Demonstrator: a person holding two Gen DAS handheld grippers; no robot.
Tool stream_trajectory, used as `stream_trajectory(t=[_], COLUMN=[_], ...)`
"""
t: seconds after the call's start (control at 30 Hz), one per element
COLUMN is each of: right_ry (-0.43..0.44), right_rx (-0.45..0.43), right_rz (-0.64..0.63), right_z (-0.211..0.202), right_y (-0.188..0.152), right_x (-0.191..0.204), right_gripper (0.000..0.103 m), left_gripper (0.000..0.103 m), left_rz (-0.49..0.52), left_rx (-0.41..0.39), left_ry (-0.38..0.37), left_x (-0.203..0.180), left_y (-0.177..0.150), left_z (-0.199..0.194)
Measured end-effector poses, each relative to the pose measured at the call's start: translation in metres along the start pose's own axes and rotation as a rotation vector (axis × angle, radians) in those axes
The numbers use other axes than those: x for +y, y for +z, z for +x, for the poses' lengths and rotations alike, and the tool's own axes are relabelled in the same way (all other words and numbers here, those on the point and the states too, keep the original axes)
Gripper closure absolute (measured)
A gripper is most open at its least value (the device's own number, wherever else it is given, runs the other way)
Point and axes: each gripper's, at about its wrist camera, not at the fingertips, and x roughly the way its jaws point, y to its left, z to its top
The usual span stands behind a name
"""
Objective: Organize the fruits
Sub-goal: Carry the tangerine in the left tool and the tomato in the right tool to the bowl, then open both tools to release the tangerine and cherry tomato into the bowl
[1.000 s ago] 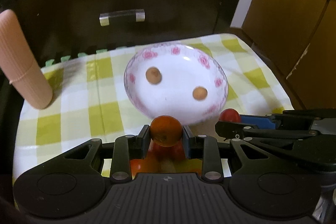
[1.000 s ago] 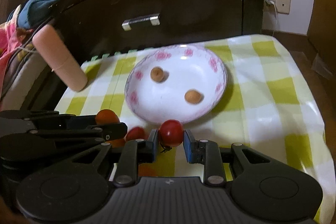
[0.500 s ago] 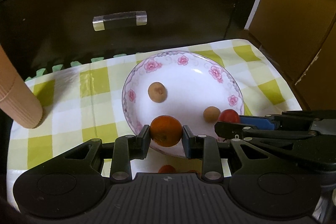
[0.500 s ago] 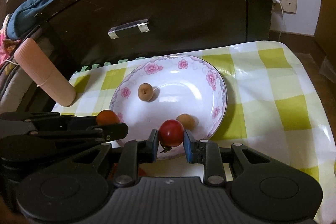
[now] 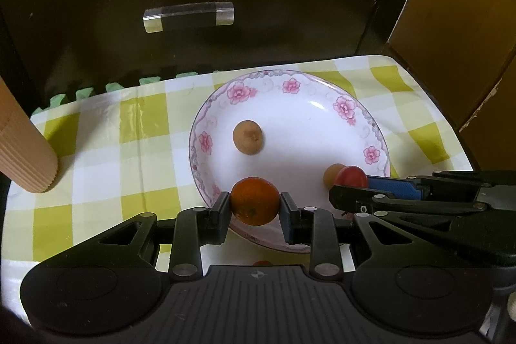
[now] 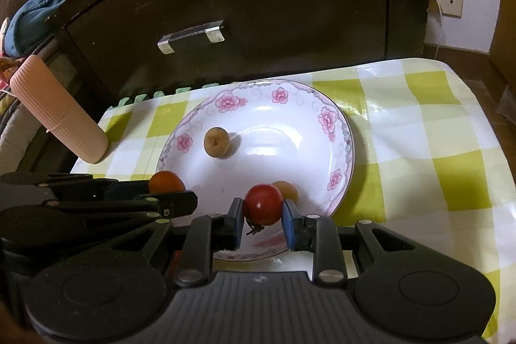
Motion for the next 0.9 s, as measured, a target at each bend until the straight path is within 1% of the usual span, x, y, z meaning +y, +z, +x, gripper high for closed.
stream_trajectory(t=[0.27, 0.53, 0.63, 0.7, 0.77, 0.9], right_ry=[0.000, 0.002, 0.000, -0.003, -0.005, -0.005], right_rx=[-0.002, -0.006, -0.005, -0.012, -0.013, -0.018], right_rz=[0.008, 0.013, 0.022, 0.030, 0.033, 0.037], right_z=[0.0013, 0.0030, 0.0032, 0.0023, 0.0016, 0.0009], right_y=[0.0005, 0.0011, 0.0008, 0.0013, 0.0022, 0.0028], right_x=[-0.0011, -0.0024, -0.0045, -0.0057, -0.0067, -0.0073], right_gripper=[0.077, 0.076, 0.076, 0.076, 0.075, 0.073], left_gripper=[0.064, 0.061, 0.056, 0.050, 0.047, 0.045], left_rz=[-0.021, -0.026, -0.028, -0.036, -0.040, -0.043], left_rx=[0.002, -0.002, -0.010, -0.015, -0.022, -0.031], left_ry=[-0.010, 0.000, 0.006, 0.008, 0.012, 0.010], left_x=[0.0021, 0.0032, 0.0028, 0.0043, 0.0058, 0.0066], left_y=[0.0007, 0.0004, 0.0004, 0.0010, 0.0012, 0.0014], left_z=[0.0022, 0.0017, 0.0000, -0.0009, -0.0015, -0.0041])
